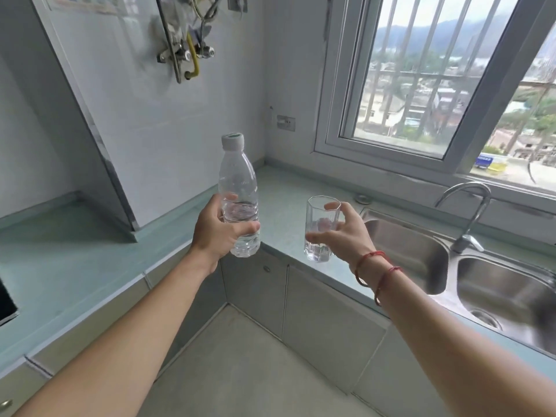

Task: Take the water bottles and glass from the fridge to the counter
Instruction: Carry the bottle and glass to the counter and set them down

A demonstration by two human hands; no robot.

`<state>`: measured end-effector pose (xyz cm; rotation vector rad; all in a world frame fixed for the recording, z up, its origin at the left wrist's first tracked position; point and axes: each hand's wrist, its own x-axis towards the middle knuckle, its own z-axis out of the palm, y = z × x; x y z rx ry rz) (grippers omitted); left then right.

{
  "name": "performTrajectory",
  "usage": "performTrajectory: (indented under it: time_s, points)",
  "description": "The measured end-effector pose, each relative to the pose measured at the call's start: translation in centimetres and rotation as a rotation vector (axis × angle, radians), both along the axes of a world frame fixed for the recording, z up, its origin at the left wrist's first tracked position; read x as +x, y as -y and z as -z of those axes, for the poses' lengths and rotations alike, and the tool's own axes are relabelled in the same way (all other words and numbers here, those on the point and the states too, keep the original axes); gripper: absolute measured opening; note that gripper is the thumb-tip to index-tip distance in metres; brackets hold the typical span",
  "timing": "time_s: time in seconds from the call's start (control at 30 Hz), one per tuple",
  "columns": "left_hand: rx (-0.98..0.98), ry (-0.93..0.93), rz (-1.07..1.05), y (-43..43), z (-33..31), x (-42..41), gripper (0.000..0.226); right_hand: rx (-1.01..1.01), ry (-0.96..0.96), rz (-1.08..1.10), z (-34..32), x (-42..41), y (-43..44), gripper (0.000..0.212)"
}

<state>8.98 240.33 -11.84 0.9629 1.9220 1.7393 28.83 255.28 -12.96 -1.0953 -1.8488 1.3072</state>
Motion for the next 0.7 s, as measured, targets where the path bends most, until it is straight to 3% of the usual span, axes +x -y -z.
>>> performTrajectory:
  time_s: [0.7]
  points:
    - [-0.060, 0.032, 0.103, -21.0, 5.1, -23.8, 0.060, -0.035, 0.037, 0.111, 4.2, -22.4, -18.3, 0.069]
